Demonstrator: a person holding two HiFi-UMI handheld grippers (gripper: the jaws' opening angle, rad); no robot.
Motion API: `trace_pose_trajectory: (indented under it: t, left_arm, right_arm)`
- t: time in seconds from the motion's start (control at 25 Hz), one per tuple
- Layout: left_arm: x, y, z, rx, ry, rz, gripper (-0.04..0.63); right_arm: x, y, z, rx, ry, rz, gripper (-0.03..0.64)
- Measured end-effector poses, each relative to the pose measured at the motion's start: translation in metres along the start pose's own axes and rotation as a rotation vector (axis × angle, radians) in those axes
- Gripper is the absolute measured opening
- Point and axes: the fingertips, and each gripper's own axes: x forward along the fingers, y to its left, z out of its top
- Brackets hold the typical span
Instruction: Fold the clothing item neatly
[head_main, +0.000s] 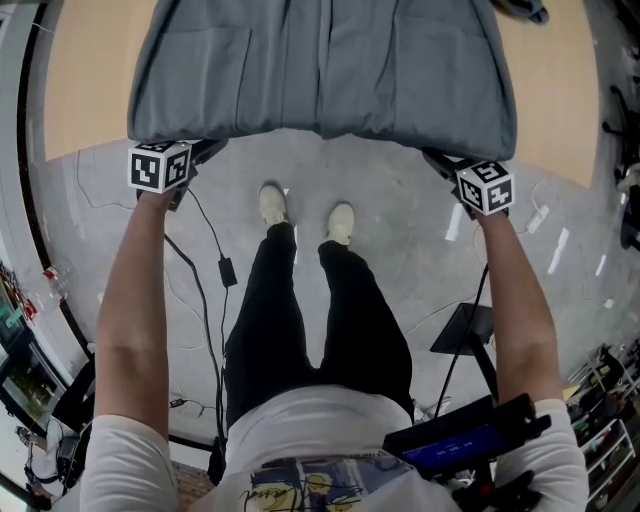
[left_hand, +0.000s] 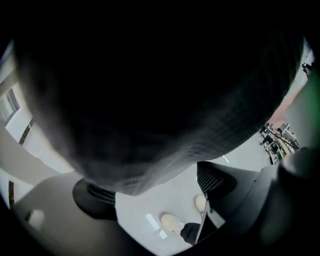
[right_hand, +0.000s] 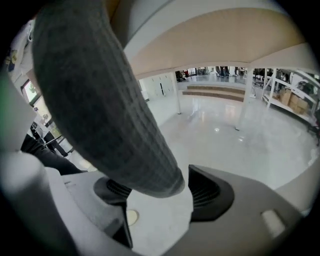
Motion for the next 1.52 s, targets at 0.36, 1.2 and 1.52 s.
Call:
trace_pose_trajectory:
  t: [0.36, 1.2, 1.52]
  left_arm:
    - [-0.005, -0.058, 0.007, 0.029, -0.045, -0.189, 0.203]
    - [-0.121, -0.156, 0.011, -0.023, -0.080, -0.468, 0.021]
    - [-0.174, -0.177, 0.024, -0.045, -0.149, -0.545, 0.021]
  right_arm:
    - [0.002, 0.056, 0.002, 0.042, -0.022, 0.200, 0.146]
    - [-0.115, 0.169, 0.046, 0.210, -0.206, 0.146, 0.017]
    - [-0.158, 0.200, 0.077, 0.223, -0.248, 0.157, 0.015]
